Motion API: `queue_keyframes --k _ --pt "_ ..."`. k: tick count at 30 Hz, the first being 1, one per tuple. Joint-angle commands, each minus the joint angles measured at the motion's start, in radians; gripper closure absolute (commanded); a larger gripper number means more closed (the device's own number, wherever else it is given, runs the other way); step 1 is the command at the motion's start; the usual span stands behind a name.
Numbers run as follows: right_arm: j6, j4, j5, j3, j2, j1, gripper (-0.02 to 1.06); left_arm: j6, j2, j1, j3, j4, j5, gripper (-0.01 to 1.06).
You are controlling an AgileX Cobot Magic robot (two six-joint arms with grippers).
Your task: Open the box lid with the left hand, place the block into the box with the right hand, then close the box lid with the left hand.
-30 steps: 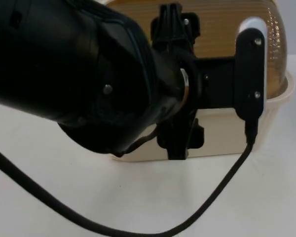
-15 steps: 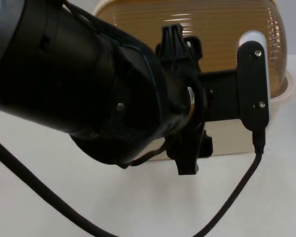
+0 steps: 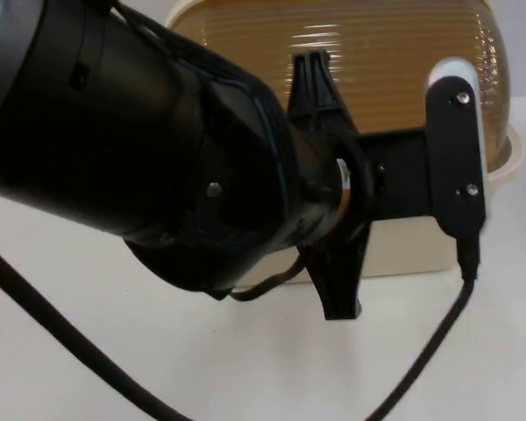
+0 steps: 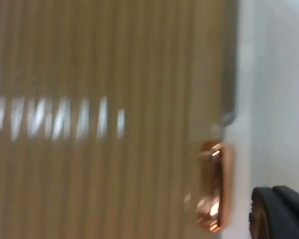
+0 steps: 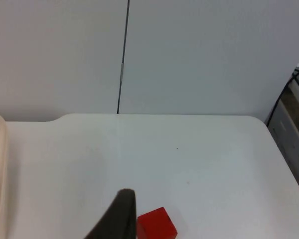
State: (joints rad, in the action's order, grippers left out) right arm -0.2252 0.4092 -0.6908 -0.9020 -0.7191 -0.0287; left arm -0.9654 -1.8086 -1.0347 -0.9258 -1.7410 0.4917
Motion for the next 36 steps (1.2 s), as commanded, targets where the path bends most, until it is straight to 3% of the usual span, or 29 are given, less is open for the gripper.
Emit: queue_keyframes --k 1,13,32,36 --pt "-0.009 0.019 0.007 -0.008 0.003 -0.005 -0.01 -0.016 0.000 0.000 -0.006 -0.003 -0.068 1.05" --pt "-0.009 0.019 0.007 -0.008 0.003 -0.005 -0.01 -0.009 -0.075 0.000 -0.120 -0.003 -0.056 1.05" --pt "-0.013 0.019 0.009 -0.008 0.003 -0.005 -0.01 0.022 -0.077 0.060 -0.115 -0.002 -0.081 1.05" --pt "-0.013 0.019 0.009 -0.008 0.003 -0.005 -0.01 0.048 -0.077 0.060 -0.115 0.058 -0.089 1.05"
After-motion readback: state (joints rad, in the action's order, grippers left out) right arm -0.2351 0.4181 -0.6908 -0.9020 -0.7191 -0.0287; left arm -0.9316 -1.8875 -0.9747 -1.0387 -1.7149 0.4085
